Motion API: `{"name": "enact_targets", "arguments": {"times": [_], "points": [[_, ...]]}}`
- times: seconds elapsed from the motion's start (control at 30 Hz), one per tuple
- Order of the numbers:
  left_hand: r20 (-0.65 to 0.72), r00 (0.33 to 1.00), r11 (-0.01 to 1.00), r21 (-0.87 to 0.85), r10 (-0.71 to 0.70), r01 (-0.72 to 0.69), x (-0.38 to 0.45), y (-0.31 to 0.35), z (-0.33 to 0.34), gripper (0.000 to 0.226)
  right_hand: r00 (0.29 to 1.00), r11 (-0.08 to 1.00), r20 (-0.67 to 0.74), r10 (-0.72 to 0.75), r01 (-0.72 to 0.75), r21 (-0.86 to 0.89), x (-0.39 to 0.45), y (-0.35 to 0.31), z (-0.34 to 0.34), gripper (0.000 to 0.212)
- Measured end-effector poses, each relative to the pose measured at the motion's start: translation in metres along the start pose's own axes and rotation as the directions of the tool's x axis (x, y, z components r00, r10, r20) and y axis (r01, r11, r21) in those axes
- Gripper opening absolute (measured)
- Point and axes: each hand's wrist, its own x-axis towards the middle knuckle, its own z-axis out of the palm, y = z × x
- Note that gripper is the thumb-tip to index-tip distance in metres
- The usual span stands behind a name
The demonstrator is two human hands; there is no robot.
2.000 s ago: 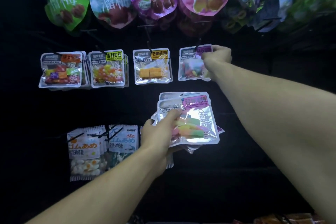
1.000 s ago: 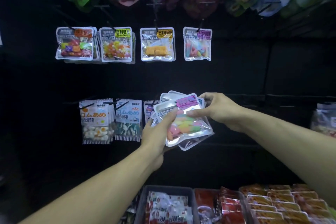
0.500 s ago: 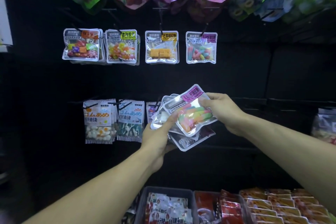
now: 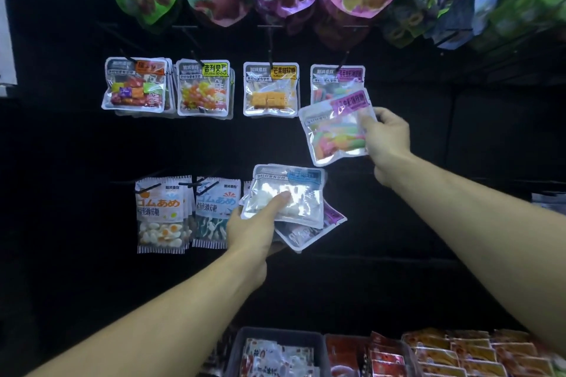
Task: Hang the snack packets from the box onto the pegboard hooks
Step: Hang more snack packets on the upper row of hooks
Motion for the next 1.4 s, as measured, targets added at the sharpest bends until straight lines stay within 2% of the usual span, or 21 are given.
{"name": "enact_targets", "arguments": {"times": [0.17, 0.37, 0.53, 0.67, 0.83, 0.97, 1.1, 1.23, 1.27, 1.33, 1.4], "points": [[-0.027, 0.998, 0.998, -0.04, -0.058, 0.057, -0.003, 0.006, 0.012, 0.052, 0.989, 0.988, -0.14, -0.038, 0.058, 0.143, 0.038, -0.027, 0.02, 0.021], [0.096, 0.988, 0.989, 0.099, -0.118, 0.108, -0.025, -0.009, 0.003, 0.046, 0.974, 0.98, -0.227, 0.016, 0.029, 0.196, 0.071, -0.041, 0.03, 0.019], [0.16, 0.987, 0.993, 0.12, -0.025, 0.006, -0.032, 0.006, 0.018, 0.045, 0.971, 0.988, -0.237, 0.028, 0.009, 0.155, 0.082, -0.039, 0.036, 0.015], [0.099, 0.994, 0.998, 0.033, 0.048, -0.052, -0.028, 0.017, 0.031, 0.044, 0.967, 0.996, -0.251, 0.037, -0.013, 0.094, 0.092, -0.033, 0.038, 0.01], [0.068, 0.996, 0.998, -0.012, 0.065, -0.064, -0.018, 0.021, 0.033, 0.046, 0.96, 0.996, -0.266, 0.088, -0.088, 0.011, 0.105, -0.027, 0.041, 0.006], [0.066, 0.995, 0.997, 0.011, 0.078, -0.079, -0.006, 0.019, 0.024, 0.06, 0.962, 0.994, -0.25, 0.108, -0.112, -0.001, 0.12, -0.018, 0.046, 0.018], [0.033, 0.996, 0.995, 0.047, 0.087, -0.089, 0.004, 0.021, 0.017, 0.1, 0.964, 0.99, -0.24, 0.116, -0.131, -0.05, 0.126, -0.011, 0.048, 0.026], [0.016, 0.996, 0.995, 0.031, 0.09, -0.091, 0.009, 0.019, 0.01, 0.096, 0.965, 0.991, -0.236, 0.112, -0.125, -0.042, 0.117, -0.003, 0.041, 0.035], [0.006, 0.996, 0.996, 0.023, 0.088, -0.088, 0.01, 0.018, 0.008, 0.096, 0.963, 0.992, -0.25, 0.097, -0.114, -0.054, 0.113, 0.0, 0.037, 0.044], [-0.019, 0.996, 0.996, 0.022, 0.086, -0.085, 0.008, 0.015, 0.006, 0.112, 0.957, 0.989, -0.288, 0.027, -0.067, -0.13, 0.1, 0.009, 0.028, 0.058], [-0.041, 0.996, 0.997, 0.008, 0.076, -0.076, 0.004, 0.013, 0.003, 0.123, 0.957, 0.974, -0.282, -0.074, 0.009, -0.226, 0.079, 0.017, 0.02, 0.057]]}}
